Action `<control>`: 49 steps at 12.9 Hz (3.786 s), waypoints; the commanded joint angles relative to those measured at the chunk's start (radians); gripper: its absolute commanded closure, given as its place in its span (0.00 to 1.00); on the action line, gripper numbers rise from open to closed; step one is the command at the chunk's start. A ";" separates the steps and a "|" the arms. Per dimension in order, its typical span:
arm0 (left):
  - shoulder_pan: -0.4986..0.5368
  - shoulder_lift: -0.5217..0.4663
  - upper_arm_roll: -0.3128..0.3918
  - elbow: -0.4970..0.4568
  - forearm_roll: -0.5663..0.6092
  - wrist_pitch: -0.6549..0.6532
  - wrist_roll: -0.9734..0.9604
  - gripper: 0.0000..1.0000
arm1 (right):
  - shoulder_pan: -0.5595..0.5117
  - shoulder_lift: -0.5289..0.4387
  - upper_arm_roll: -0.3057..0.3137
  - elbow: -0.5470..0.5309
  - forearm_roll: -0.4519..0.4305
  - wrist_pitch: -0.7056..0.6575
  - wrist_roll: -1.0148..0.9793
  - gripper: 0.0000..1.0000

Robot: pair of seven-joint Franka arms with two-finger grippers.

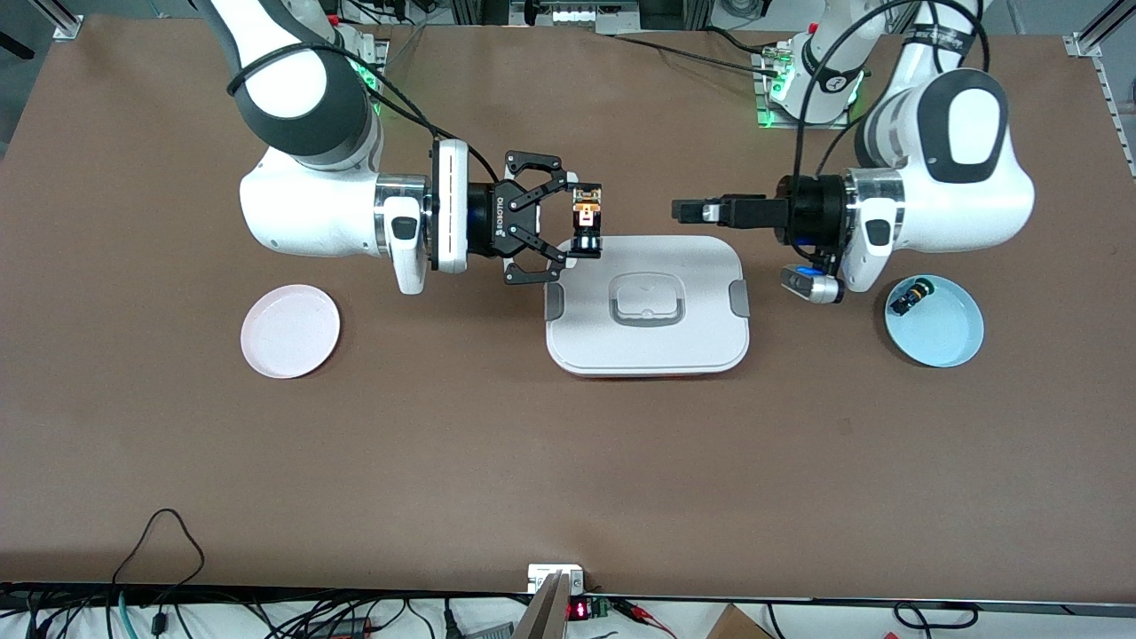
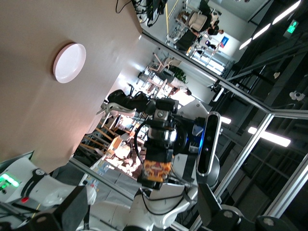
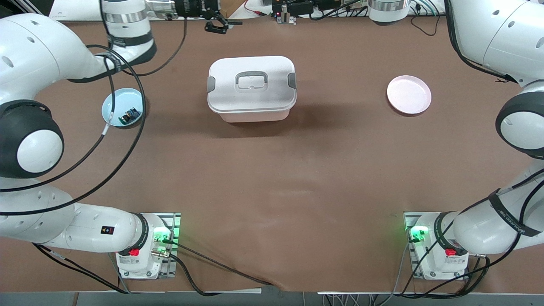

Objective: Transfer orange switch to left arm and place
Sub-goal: 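Carry the switch above the box while the left gripper reaches it, then close the left gripper on the switch held by the right gripper, then open the right gripper while the left gripper carries the switch away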

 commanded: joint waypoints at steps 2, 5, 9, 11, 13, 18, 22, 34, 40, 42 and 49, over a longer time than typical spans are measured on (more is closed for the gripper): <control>-0.043 -0.018 -0.088 -0.013 -0.093 0.178 -0.030 0.00 | 0.010 -0.002 -0.002 0.012 0.031 0.005 -0.030 0.77; -0.046 -0.015 -0.128 -0.004 -0.162 0.240 -0.044 0.00 | 0.018 -0.002 -0.002 0.012 0.031 0.005 -0.042 0.77; -0.055 -0.009 -0.150 0.013 -0.188 0.313 -0.032 0.00 | 0.019 -0.004 -0.005 0.011 0.030 0.004 -0.044 0.77; -0.055 -0.007 -0.151 0.015 -0.188 0.326 -0.027 0.05 | 0.018 -0.004 -0.007 0.011 0.028 0.002 -0.044 0.77; -0.057 -0.007 -0.151 0.016 -0.188 0.326 -0.026 0.12 | 0.019 -0.004 -0.008 0.006 0.026 0.002 -0.044 0.77; -0.055 -0.007 -0.151 0.015 -0.193 0.326 0.005 0.60 | 0.018 -0.010 -0.008 -0.001 0.030 0.002 -0.042 0.77; -0.055 -0.008 -0.151 0.013 -0.190 0.323 0.023 1.00 | 0.018 -0.015 -0.010 -0.014 0.030 0.001 -0.044 0.77; -0.011 -0.016 -0.145 -0.017 -0.106 0.312 0.017 1.00 | -0.020 -0.035 -0.011 -0.043 0.074 -0.021 -0.027 0.00; 0.109 -0.016 -0.139 -0.052 0.374 0.182 0.013 1.00 | -0.197 -0.025 -0.015 -0.089 0.034 -0.286 0.002 0.00; 0.150 -0.015 -0.136 -0.063 0.587 0.140 0.010 1.00 | -0.256 -0.024 -0.015 -0.096 -0.057 -0.367 0.002 0.00; 0.398 0.073 -0.127 -0.111 1.227 0.061 0.016 1.00 | -0.413 -0.025 -0.019 -0.123 -0.478 -0.570 0.184 0.00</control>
